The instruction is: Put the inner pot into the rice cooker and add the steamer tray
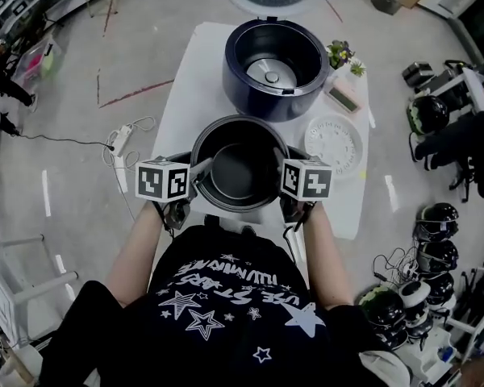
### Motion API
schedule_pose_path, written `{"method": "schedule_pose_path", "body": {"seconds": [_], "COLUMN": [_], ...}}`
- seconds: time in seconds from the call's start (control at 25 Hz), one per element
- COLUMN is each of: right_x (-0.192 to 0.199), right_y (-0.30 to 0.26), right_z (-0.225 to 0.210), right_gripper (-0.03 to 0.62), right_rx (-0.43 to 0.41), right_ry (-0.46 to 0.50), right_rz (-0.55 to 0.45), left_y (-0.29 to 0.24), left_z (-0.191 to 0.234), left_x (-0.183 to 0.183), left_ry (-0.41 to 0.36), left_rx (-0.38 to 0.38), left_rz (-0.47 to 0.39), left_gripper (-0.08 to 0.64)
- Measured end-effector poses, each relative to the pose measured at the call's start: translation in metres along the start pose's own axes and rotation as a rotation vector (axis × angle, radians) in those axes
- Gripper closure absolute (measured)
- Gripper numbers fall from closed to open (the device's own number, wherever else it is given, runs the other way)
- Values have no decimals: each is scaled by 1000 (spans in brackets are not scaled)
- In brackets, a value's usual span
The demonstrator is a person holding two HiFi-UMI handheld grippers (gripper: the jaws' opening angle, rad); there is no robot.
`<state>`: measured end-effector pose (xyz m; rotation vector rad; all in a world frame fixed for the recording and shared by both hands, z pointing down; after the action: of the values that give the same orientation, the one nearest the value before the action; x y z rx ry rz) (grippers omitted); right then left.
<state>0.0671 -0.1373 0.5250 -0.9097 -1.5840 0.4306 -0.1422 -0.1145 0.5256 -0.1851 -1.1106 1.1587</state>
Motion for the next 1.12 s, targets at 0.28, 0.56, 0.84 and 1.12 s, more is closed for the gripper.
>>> {"method": "schedule_pose_path", "body": {"seconds": [0.28, 0.56, 0.84, 1.12], "right_x": [2, -10, -22, -60], "right_y": [2, 14, 37, 69], "right_z": [3, 17, 39, 58], "right_gripper": [506, 506, 508, 506], "right_rx": [-3, -11, -33, -33], "right_ry": [1, 6, 65, 110], "right_rz": [-10, -56, -106, -223], "left_y": [-8, -4, 17, 47], "left_z": [3, 12, 10, -3], "left_x": [0, -3, -9, -40], "left_ry": [5, -70, -63, -67], "left_rx": [-23, -130, -160, -157], "left_rz": [67, 108, 52, -58], "left_gripper": [394, 473, 508, 512]}}
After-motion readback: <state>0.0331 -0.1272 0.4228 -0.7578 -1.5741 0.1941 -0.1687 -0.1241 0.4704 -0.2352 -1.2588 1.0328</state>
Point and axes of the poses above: the fingertips, and each gripper's own axes: y backward along the fingers, z to its left, x out of its underside, the point moved 2 cm from there along y, backward along the fingers, and after that the axes turned 5 degrees about x, right-handed, at the moved point
